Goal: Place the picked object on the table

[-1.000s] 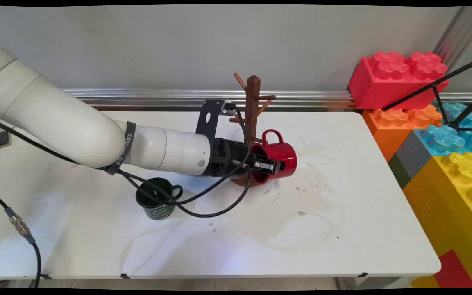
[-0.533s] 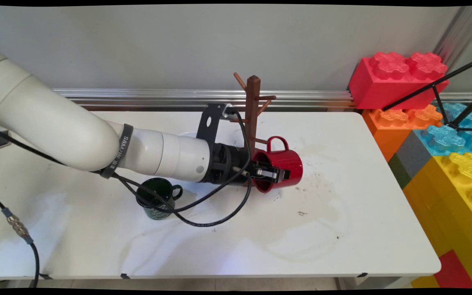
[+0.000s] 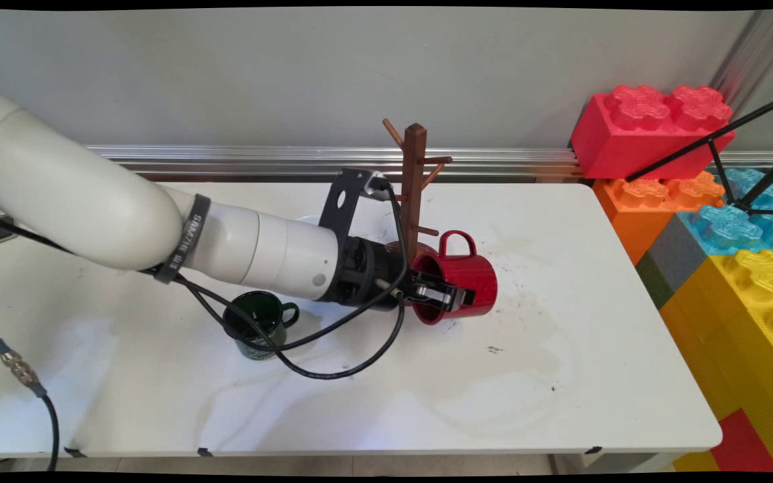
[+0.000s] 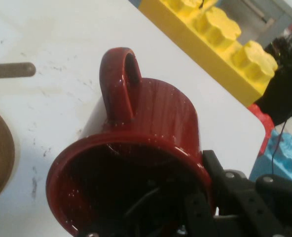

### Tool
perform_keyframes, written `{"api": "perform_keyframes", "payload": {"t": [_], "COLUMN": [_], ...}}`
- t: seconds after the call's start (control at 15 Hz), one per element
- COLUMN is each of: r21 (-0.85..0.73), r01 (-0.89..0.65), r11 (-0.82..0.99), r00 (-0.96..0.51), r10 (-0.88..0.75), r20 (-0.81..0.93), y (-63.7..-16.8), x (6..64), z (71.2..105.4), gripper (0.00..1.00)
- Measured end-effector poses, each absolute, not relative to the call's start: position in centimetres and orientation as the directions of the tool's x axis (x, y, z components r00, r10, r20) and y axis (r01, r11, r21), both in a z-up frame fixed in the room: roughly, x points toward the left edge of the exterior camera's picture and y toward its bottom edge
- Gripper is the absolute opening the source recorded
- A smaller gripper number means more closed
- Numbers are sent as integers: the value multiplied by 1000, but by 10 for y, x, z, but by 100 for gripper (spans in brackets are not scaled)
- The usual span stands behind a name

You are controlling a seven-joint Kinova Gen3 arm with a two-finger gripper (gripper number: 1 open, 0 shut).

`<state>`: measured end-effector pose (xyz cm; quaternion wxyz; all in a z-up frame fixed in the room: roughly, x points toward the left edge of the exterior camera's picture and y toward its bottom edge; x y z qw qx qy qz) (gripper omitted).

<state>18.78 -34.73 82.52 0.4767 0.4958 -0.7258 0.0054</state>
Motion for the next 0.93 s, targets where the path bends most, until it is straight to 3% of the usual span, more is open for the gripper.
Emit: {"api": "perform_keyframes", "payload": {"t": [0.93], "r21": [371], "r01": [-739], "r11": [562], "r00": [-248], "r10": [-740], "r20": [626], "y": [-349], "x": [191], "z": [875], "gripper": [0]}}
